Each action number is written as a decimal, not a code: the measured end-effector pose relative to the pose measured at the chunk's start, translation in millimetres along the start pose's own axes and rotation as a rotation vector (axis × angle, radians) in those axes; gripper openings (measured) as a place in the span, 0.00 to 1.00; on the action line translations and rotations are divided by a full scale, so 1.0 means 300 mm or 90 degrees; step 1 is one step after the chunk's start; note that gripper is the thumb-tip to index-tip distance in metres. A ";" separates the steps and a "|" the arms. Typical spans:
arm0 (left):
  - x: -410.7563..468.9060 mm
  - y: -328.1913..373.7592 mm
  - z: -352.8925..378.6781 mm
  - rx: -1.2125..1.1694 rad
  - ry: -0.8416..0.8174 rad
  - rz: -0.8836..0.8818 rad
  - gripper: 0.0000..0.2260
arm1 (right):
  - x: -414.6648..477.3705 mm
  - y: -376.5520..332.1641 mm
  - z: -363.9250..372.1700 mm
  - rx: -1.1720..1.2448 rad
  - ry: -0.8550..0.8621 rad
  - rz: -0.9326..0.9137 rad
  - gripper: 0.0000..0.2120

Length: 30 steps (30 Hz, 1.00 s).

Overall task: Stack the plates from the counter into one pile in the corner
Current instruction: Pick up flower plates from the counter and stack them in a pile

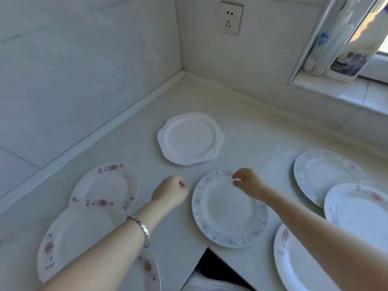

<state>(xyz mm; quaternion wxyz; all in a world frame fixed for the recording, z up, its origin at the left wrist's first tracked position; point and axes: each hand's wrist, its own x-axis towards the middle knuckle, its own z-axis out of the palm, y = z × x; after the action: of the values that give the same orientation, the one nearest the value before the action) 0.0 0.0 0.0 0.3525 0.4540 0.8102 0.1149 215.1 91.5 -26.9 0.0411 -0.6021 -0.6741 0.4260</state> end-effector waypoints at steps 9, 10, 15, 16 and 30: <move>0.123 -0.127 0.056 -0.116 -0.008 -0.100 0.11 | 0.060 0.191 0.021 -0.002 0.085 0.261 0.17; 0.142 -0.128 0.058 -0.148 0.000 -0.117 0.12 | 0.067 0.203 0.018 -0.012 0.096 0.259 0.20; 0.225 -0.126 0.067 -0.328 0.017 -0.211 0.11 | 0.075 0.218 0.004 0.002 0.123 0.232 0.24; 0.246 -0.120 0.059 -0.371 0.026 -0.238 0.10 | 0.079 0.216 0.003 0.036 0.139 0.224 0.23; 0.552 0.032 0.023 -0.751 0.129 -0.369 0.18 | 0.102 0.204 -0.146 0.338 0.374 0.333 0.23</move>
<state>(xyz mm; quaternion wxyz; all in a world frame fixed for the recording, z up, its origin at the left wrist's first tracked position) -45.3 139.7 -77.3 0.4803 -0.0645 0.7298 0.4821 279.2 135.1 -51.3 0.2740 -0.8151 -0.3275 0.3916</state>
